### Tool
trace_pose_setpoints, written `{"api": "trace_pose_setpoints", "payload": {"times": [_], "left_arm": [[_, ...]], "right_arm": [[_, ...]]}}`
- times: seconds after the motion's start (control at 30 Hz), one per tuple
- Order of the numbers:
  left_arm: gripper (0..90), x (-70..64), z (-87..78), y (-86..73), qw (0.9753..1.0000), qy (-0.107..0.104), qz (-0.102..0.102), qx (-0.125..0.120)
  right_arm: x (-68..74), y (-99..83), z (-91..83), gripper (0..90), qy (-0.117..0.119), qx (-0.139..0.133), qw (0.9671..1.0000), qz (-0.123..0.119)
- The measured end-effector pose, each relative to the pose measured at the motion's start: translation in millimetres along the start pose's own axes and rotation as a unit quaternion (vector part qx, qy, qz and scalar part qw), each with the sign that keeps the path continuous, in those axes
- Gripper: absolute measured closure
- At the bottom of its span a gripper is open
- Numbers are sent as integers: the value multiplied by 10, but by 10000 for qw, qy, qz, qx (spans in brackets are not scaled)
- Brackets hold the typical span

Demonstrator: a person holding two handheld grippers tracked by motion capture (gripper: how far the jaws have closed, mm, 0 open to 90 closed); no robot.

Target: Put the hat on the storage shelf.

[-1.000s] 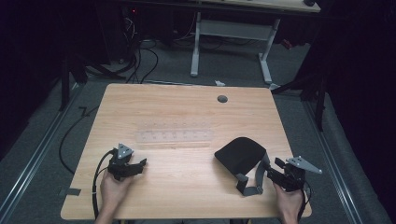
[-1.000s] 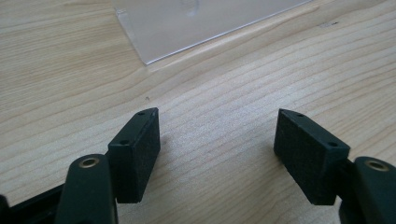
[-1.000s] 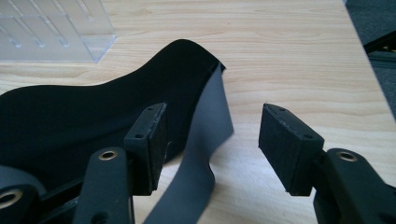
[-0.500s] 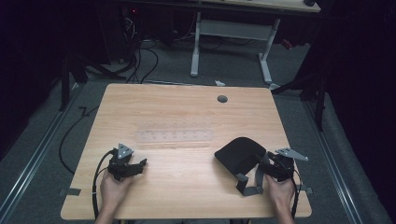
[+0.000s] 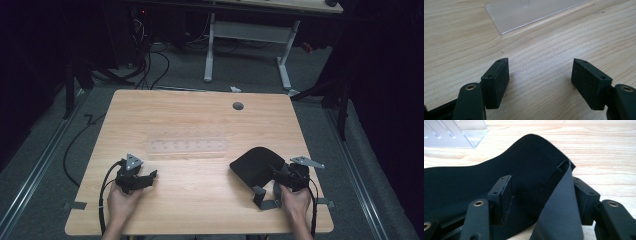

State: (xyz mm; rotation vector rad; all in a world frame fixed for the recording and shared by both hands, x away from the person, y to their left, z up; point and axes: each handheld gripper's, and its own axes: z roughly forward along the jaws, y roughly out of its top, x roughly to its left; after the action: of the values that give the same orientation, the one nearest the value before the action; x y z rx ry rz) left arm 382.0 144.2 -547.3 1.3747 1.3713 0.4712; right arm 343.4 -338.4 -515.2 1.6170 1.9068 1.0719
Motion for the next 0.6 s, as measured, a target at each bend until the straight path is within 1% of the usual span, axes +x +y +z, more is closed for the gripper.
{"api": "trace_pose_setpoints", "payload": {"times": [0.07, 0.1, 0.2, 0.23, 0.3, 0.37, 0.5, 0.53, 0.6], "left_arm": [[310, 0, 0, 0, 10000, 0, 3, 3], [310, 0, 0, 0, 10000, 2, 2, 1], [310, 0, 0, 0, 10000, 0, 3, 2], [310, 0, 0, 0, 10000, 2, 2, 0], [309, 0, 0, -1, 10000, -2, 6, 3], [308, -1, 0, -1, 10000, -3, 3, 0], [308, 0, 0, -1, 10000, -4, 9, 5], [307, 0, -1, -1, 10000, -4, 10, 6], [307, -1, 0, -1, 10000, -4, 7, 4]], "right_arm": [[-4, -2, 25, 417, 8, 43, 10000, 7], [-7, -5, 46, 428, 51, 79, 10000, 26], [-4, -8, 59, 450, 96, 74, 9999, 51], [-10, -8, 68, 468, 170, 72, 9998, 71], [-12, -8, 69, 478, 190, 68, 9998, 79], [-15, -9, 69, 509, 260, 55, 9996, 99], [-2, -10, 49, 580, 360, 54, 9993, 49], [-1, -10, 44, 597, 385, 44, 9992, 3], [8, -14, 29, 635, 465, 18, 9989, 8]]}}
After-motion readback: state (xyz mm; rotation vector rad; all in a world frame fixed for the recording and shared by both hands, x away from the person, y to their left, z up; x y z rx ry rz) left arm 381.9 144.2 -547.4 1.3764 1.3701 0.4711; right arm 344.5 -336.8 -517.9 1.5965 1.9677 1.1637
